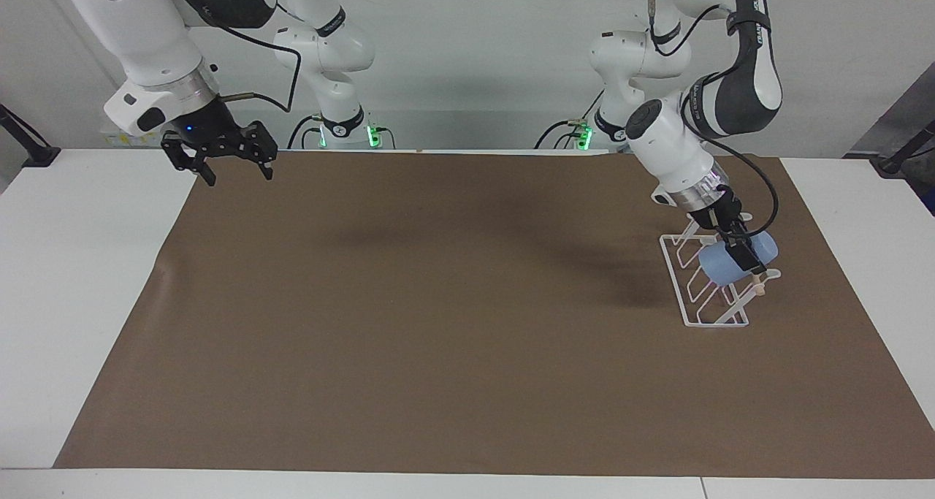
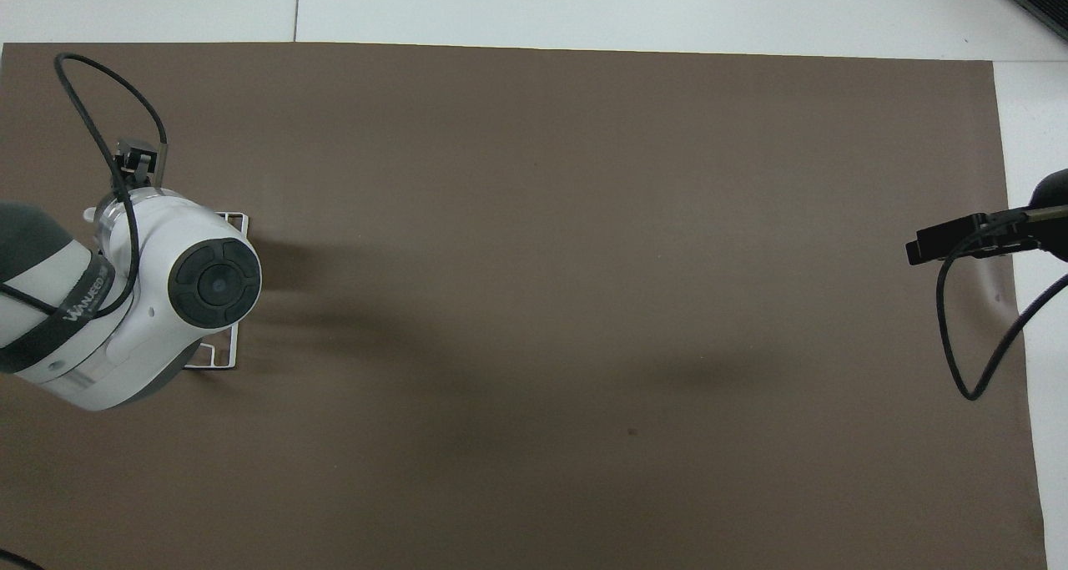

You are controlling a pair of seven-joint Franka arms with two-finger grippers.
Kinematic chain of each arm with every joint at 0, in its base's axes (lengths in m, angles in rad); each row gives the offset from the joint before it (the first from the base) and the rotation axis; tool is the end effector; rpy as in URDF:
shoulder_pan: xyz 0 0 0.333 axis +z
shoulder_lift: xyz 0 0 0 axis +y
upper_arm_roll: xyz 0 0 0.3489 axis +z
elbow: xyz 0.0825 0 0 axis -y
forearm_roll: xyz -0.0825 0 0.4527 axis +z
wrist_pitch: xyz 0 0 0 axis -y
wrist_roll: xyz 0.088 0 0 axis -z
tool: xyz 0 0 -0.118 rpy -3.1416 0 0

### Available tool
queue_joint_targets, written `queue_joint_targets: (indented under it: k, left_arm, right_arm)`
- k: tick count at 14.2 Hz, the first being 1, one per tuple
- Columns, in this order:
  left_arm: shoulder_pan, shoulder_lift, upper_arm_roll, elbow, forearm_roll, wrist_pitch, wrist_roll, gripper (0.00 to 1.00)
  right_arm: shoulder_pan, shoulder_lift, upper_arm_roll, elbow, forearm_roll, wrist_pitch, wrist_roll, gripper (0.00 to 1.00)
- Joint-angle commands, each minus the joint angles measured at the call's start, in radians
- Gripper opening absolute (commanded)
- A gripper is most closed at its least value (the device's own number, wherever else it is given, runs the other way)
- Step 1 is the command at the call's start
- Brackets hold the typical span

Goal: Hang cup on cup holder
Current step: 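Lower the cup onto a rack peg with the left gripper, then open the left gripper and withdraw it from the hung cup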

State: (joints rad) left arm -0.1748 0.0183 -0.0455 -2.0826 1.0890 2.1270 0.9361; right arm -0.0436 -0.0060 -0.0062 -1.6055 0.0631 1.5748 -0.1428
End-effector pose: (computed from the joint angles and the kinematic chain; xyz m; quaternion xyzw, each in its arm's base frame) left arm 0.6221 -0.0904 0.4318 -0.5701 0.6917 0.1447 0.4190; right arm 0.6200 -0.0235 0.6320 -0.9984 -0.0459 0.0093 0.0326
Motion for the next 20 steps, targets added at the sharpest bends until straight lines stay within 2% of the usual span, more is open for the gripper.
queue_joint_targets:
  k: [1, 5, 7, 8, 12, 13, 15, 17, 18, 20]
  left_arm:
    - [0.014, -0.015, -0.004, -0.022, 0.023, 0.025, -0.013, 1.0]
    - [0.012, -0.014, -0.005, -0.007, 0.009, -0.012, -0.013, 1.0]
    - [-0.002, -0.017, -0.005, 0.007, -0.003, -0.08, -0.017, 1.0]
    - [-0.011, -0.021, -0.007, 0.024, -0.049, -0.129, -0.022, 1.0]
    - [-0.015, -0.027, -0.005, 0.119, -0.364, -0.252, -0.034, 1.0]
    - [-0.017, -0.034, -0.005, 0.134, -0.389, -0.297, -0.051, 1.0]
    - [-0.031, -0.067, -0.013, 0.148, -0.456, -0.367, -0.147, 1.0]
    - [-0.031, -0.135, -0.01, 0.148, -0.654, -0.412, -0.27, 1.0]
    - [-0.031, -0.155, -0.011, 0.157, -0.702, -0.426, -0.325, 1.0]
    - [-0.022, -0.155, -0.011, 0.231, -0.818, -0.476, -0.435, 1.0]
  right_arm:
    - [-0.007, -0.028, 0.005, -0.03, 0.018, -0.009, 0.014, 1.0]
    - [-0.009, -0.028, 0.005, -0.028, 0.018, -0.007, 0.014, 1.0]
    - [-0.009, -0.028, 0.005, -0.028, 0.018, -0.007, 0.012, 1.0]
    - [-0.009, -0.028, 0.005, -0.028, 0.018, -0.007, 0.014, 1.0]
    - [-0.009, -0.028, 0.005, -0.028, 0.018, -0.007, 0.014, 1.0]
    - [-0.009, -0.028, 0.005, -0.028, 0.018, -0.007, 0.012, 1.0]
    - [-0.009, -0.028, 0.005, -0.028, 0.018, -0.007, 0.012, 1.0]
    - [-0.009, -0.028, 0.005, -0.028, 0.018, -0.007, 0.014, 1.0]
    - [-0.009, -0.028, 0.005, -0.028, 0.018, -0.007, 0.014, 1.0]
    - [-0.009, -0.028, 0.005, -0.028, 0.018, -0.007, 0.012, 1.0]
